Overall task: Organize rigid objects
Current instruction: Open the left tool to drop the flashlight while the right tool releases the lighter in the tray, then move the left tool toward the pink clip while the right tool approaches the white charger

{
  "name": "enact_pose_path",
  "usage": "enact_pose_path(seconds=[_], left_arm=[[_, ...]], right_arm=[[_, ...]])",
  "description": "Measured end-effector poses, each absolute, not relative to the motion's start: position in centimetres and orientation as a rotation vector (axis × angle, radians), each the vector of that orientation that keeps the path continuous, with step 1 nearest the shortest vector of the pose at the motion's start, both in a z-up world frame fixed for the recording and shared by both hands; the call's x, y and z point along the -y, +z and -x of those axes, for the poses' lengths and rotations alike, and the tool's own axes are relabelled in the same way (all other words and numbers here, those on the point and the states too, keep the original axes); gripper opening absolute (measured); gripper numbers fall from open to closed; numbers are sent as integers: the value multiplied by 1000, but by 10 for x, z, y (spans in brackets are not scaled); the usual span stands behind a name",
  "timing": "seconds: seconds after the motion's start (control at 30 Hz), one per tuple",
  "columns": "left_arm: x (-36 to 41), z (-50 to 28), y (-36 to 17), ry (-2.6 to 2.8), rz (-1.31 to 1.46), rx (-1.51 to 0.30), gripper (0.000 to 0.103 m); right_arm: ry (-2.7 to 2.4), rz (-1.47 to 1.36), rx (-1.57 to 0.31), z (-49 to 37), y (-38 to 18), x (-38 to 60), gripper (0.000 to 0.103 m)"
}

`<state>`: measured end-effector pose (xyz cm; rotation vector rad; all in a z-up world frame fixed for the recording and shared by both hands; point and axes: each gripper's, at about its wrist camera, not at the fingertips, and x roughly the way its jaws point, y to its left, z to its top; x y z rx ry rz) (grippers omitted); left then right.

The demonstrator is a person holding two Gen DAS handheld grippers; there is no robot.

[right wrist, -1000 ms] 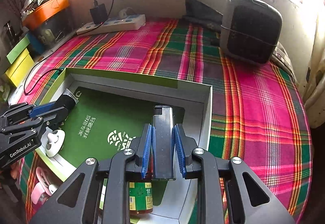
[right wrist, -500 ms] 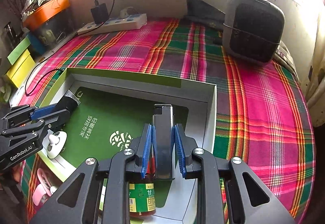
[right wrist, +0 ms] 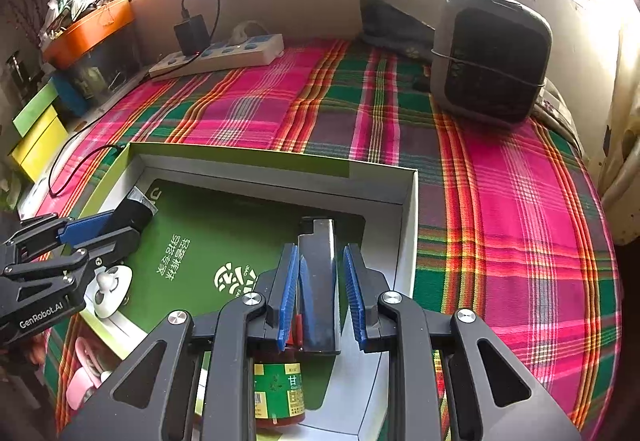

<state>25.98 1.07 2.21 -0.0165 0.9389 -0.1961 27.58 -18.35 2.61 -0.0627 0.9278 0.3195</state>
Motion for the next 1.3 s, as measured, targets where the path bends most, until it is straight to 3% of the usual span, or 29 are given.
enact_pose_path(seconds=[0.13, 0.7, 0.87, 1.3], left_arm=[[-13, -256, 26, -189, 23, -931, 40], [-19, -218, 45, -190, 58, -859, 41], [-24, -203, 48, -179, 68, -847, 41], [-30, -163, 49, -194, 92, -830, 41]], right_arm=[[322, 54, -922, -273, 28, 185, 26], [302, 19, -857, -240, 47, 190, 30], [293, 4, -834, -225, 53, 194, 40], [280, -1, -812, -179, 56, 202, 41]])
